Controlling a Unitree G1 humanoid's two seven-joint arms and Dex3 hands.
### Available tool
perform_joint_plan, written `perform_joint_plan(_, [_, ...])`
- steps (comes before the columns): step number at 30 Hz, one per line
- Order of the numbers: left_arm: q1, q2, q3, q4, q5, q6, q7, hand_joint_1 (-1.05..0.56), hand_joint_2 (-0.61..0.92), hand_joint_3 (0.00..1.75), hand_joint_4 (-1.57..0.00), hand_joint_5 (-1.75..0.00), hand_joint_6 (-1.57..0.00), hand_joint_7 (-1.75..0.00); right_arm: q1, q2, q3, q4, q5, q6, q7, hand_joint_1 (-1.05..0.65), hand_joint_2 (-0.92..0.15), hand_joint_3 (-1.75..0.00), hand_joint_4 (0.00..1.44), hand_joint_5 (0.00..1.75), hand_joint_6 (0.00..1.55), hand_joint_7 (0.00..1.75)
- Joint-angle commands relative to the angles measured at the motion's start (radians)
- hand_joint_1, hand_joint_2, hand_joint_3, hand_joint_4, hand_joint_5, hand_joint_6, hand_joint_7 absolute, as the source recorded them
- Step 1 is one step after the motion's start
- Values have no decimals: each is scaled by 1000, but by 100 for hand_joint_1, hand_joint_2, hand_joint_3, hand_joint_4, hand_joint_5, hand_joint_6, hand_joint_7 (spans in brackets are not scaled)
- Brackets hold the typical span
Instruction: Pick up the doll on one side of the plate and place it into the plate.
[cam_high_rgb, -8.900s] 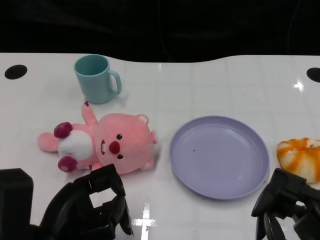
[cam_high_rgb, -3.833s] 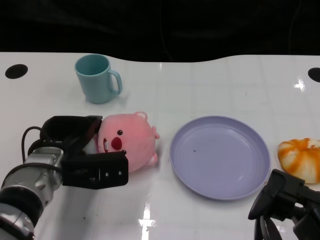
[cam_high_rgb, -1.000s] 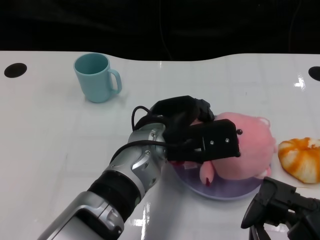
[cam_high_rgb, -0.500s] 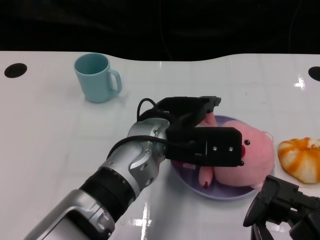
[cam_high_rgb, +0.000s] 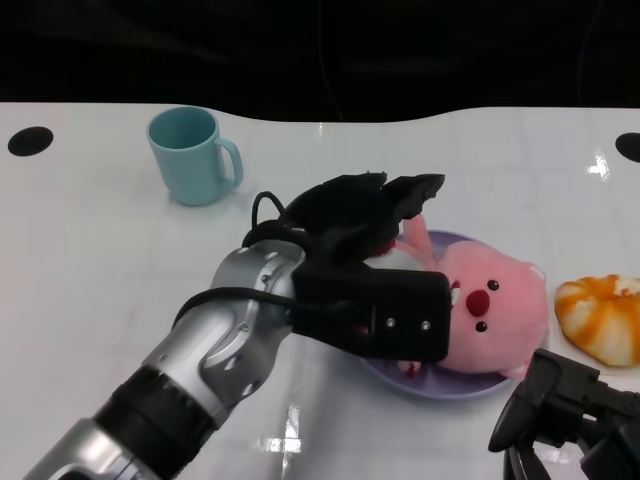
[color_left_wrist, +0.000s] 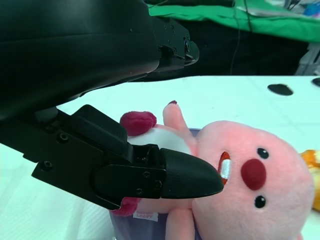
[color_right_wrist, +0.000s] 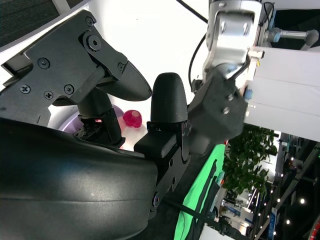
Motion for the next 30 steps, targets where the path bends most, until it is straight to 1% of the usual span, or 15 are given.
perform_joint_plan(1, [56,43,48,-93,-26,-25,-3,-102,92,52,-6,-4,-6,-2,0,-7,-9,-5,14,4,-2,-20,-43,-142,70,175,61,154])
perform_joint_plan(5, [125,75,107,-196,-78,-60,-8,-97,92,49,-9,-6,-9,-4,-4,-6,-9,-2,15,4,-2,-21,-43,-142,70,175,61,155])
perform_joint_plan(11, [234,118,203,-314,-162,-149,9,-87,92,41,-20,-19,-18,-8,-10,-7,-11,2,19,4,1,-20,-43,-142,70,175,61,155])
perform_joint_plan(13, [275,130,233,-350,-180,-169,14,-83,92,41,-15,-49,-26,-10,-11,-8,-12,4,21,2,2,-20,-43,-142,70,175,61,155])
perform_joint_plan(14, [296,133,251,-365,-194,-181,20,-82,92,40,-14,-59,-28,-10,-12,-8,-12,4,21,2,2,-20,-43,-142,70,175,61,155])
perform_joint_plan(15, [312,133,264,-377,-206,-190,23,-79,92,38,-17,-68,-33,-12,-12,-8,-12,5,21,2,2,-21,-43,-142,70,175,61,154])
perform_joint_plan(16, [332,127,282,-383,-231,-211,31,-78,92,38,-18,-72,-34,-12,-14,-8,-13,8,21,-3,4,-21,-43,-141,70,175,61,154])
perform_joint_plan(20, [404,92,350,-392,-359,-294,52,-61,92,22,-28,-85,-49,-17,-18,-10,-16,12,25,-3,7,-22,-44,-140,71,175,61,154])
perform_joint_plan(21, [421,81,368,-393,-401,-312,52,-48,90,18,-32,-94,-58,-21,-18,-11,-17,12,26,-1,7,-22,-44,-140,71,175,61,154])
perform_joint_plan(23, [445,60,394,-393,-470,-335,47,-39,89,15,-33,-104,-65,-26,-19,-11,-17,12,27,2,7,-23,-44,-140,70,175,61,154])
perform_joint_plan(24, [459,48,408,-395,-509,-341,44,-31,86,18,-37,-113,-71,-35,-20,-10,-17,13,28,0,7,-23,-44,-139,70,175,61,154])
perform_joint_plan(25, [471,38,420,-397,-542,-342,40,-28,78,31,-40,-118,-71,-47,-21,-10,-16,14,28,0,7,-23,-44,-139,70,175,61,154])
perform_joint_plan(26, [490,24,434,-405,-584,-336,37,-25,66,53,-43,-121,-70,-57,-22,-10,-16,16,27,-1,7,-23,-44,-140,71,175,61,154])
perform_joint_plan(28, [523,4,453,-424,-644,-317,32,-16,48,95,-56,-126,-70,-82,-22,-10,-15,17,26,1,6,-23,-44,-139,71,175,61,154])
perform_joint_plan(30, [560,-9,468,-448,-690,-295,29,-11,40,117,-63,-129,-70,-97,-21,-10,-14,13,27,7,6,-23,-44,-139,70,175,61,154])
